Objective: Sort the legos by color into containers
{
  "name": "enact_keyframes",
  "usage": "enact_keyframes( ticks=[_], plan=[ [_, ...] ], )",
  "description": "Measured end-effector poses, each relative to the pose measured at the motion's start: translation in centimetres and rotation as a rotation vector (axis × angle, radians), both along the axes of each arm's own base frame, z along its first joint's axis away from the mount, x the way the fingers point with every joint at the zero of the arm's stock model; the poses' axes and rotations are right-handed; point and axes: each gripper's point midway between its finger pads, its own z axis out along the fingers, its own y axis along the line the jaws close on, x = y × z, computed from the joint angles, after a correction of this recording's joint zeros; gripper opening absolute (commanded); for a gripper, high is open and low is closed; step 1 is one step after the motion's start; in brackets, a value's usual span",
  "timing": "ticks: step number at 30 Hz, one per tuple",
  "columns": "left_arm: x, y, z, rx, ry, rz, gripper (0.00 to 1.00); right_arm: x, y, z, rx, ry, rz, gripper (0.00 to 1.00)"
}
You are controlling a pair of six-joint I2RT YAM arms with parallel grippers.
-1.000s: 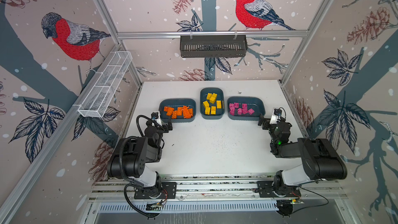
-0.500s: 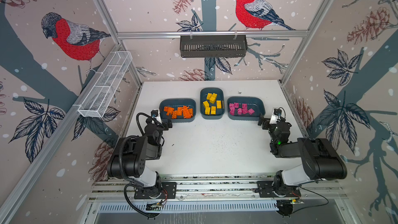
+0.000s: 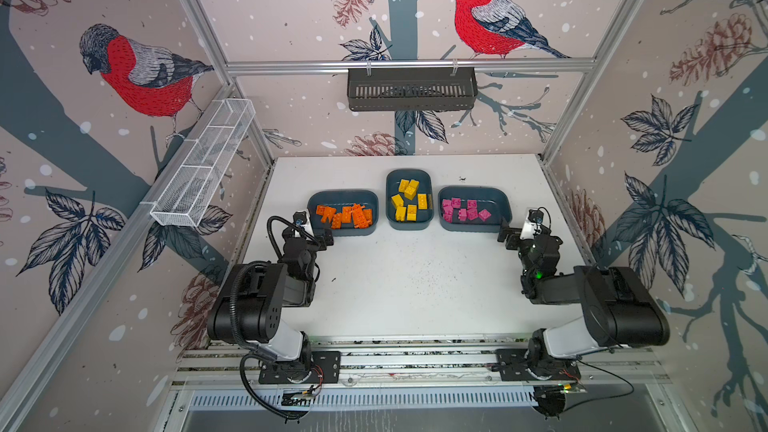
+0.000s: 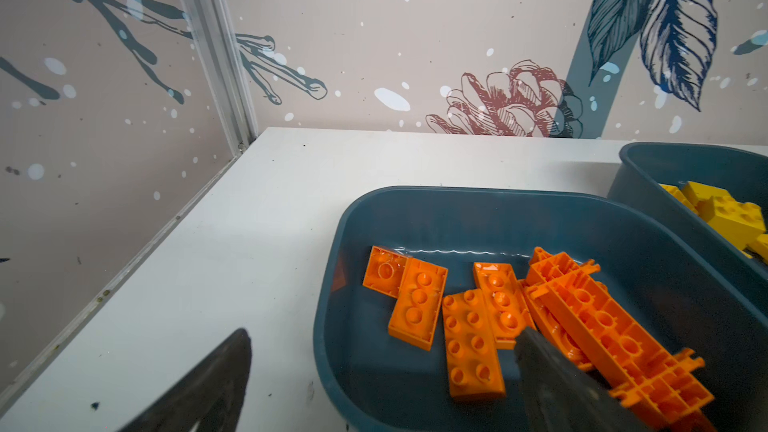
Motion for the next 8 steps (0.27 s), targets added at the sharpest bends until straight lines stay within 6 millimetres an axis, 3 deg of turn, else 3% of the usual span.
enact_keyframes(
  ticks=[8],
  plan=[
    [-0.05, 0.53, 0.01, 0.005, 0.000, 0.033, 0.98, 0.00, 0.00, 0.00, 0.000, 0.000, 0.000, 0.99]
  ],
)
